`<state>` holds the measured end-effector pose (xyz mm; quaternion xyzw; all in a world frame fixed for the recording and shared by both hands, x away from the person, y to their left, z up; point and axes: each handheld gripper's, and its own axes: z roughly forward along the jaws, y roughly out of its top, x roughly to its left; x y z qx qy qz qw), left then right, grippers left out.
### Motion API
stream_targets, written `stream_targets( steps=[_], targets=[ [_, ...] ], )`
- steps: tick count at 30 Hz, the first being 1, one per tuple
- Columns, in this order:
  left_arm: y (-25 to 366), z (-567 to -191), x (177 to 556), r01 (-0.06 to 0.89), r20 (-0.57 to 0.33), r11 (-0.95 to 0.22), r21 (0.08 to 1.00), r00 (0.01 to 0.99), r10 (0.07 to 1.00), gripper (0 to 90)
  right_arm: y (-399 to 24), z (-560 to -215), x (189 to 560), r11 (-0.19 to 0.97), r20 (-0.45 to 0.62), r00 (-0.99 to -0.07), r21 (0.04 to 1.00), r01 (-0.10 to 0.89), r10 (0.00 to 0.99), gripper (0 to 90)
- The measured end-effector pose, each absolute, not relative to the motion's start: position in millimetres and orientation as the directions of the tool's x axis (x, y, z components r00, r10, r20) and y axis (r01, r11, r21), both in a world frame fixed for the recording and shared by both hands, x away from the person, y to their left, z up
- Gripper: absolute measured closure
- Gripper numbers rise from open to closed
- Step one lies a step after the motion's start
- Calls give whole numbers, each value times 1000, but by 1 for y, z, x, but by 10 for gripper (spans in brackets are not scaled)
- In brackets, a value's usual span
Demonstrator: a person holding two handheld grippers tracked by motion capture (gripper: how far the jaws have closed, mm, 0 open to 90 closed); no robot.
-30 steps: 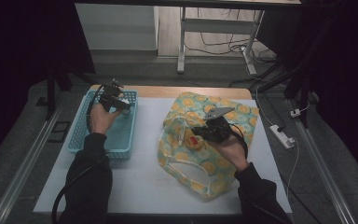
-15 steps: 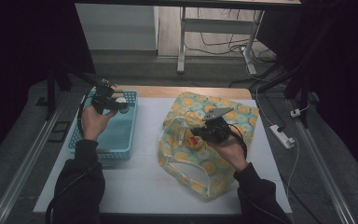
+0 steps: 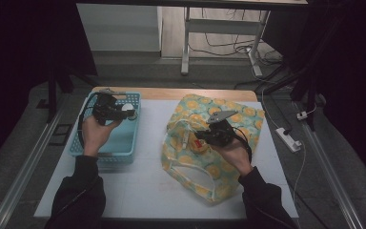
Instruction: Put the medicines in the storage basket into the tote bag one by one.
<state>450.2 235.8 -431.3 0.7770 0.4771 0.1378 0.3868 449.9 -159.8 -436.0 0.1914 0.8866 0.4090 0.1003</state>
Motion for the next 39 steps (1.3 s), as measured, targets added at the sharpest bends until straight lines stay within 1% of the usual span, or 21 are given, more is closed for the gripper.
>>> stream_targets(
  steps=[6,17,32,39],
  targets=[
    [223,-426,442,613,-157,-262,745,544,824,501,-159,-436,450,595,-23,-906,761,258,423,894],
    [180,-421,428,561,-113,-367,742,645,756,501,-158,-435,447,595,-38,-907,766,244,420,894],
    [131,-425,420,514,-129,-456,726,753,645,501,-159,-433,446,589,-41,-906,772,239,422,894],
    [110,-429,418,493,-129,-487,721,786,604,501,-160,-432,447,584,-38,-905,775,241,424,894]
  ],
)
